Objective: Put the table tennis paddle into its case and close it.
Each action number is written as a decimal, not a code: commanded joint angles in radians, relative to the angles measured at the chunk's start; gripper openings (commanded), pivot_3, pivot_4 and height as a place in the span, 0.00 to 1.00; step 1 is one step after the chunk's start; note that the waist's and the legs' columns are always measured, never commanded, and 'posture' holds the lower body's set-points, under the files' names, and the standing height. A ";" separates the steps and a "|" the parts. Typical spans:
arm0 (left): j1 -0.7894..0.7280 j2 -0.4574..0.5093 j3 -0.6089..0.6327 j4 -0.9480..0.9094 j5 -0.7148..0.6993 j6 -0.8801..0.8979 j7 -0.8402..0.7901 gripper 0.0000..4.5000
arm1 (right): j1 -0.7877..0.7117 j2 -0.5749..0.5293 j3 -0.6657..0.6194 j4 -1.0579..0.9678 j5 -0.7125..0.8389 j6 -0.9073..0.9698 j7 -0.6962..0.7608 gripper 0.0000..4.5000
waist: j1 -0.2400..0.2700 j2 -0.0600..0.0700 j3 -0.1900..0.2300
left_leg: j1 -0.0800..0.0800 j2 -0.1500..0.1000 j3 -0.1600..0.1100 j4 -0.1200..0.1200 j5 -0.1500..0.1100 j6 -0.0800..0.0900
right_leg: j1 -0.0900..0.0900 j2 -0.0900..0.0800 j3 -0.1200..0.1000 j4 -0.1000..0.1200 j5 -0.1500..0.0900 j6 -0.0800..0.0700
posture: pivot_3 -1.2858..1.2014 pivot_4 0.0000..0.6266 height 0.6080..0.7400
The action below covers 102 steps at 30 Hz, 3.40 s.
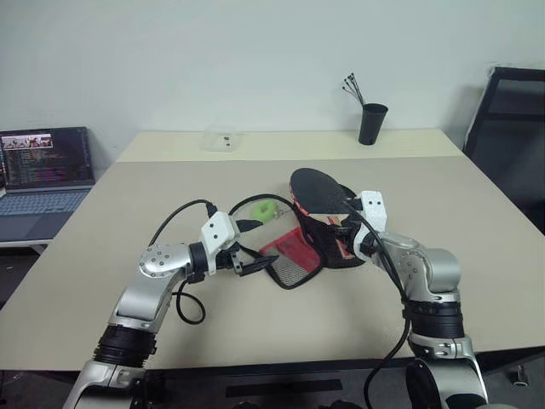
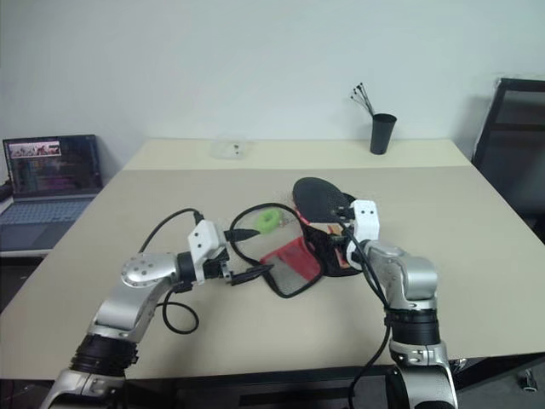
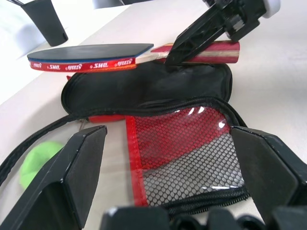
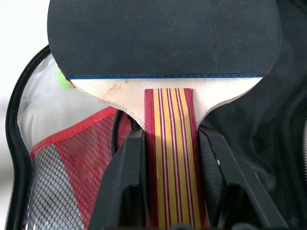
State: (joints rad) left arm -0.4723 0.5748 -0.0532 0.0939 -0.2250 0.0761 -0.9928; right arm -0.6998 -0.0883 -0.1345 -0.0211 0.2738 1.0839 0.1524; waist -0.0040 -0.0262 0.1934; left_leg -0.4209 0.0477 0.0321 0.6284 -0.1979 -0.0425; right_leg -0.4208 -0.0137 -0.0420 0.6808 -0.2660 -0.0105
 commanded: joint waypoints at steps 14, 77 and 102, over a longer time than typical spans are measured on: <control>0.016 0.007 0.019 0.057 0.004 -0.096 -0.003 1.00 | -0.070 0.015 0.055 0.259 -0.092 -0.264 -0.045 0.24 | -0.006 0.000 0.000 | 0.001 0.002 0.000 0.000 0.000 0.000 | 0.000 0.003 0.001 0.000 0.000 0.000 | 0.52 0.24 1.00; -0.101 -0.066 0.060 0.466 0.094 -0.086 0.170 0.01 | 0.135 -0.628 0.102 -0.434 0.307 -0.051 0.583 0.95 | 0.002 -0.003 -0.001 | 0.002 0.001 0.001 0.000 -0.001 0.001 | 0.001 0.002 0.001 0.000 0.001 0.000 | 0.52 0.24 1.00; -0.289 -0.110 0.007 0.394 0.083 -0.073 0.053 0.01 | 0.249 -0.723 -0.011 -0.465 0.366 -0.027 0.578 0.95 | -0.023 -0.007 0.002 | 0.004 0.003 0.000 0.001 -0.001 0.001 | 0.001 0.007 0.004 0.000 0.001 0.001 | 0.52 0.24 1.00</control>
State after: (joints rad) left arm -0.7665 0.4503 -0.0610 0.5038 -0.1492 0.0106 -0.9405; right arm -0.4453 -0.7935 -0.1062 -0.4446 0.6191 1.0580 0.7319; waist -0.0266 -0.0335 0.1952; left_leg -0.4176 0.0501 0.0328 0.6296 -0.1985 -0.0413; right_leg -0.4201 -0.0077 -0.0383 0.6807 -0.2645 -0.0090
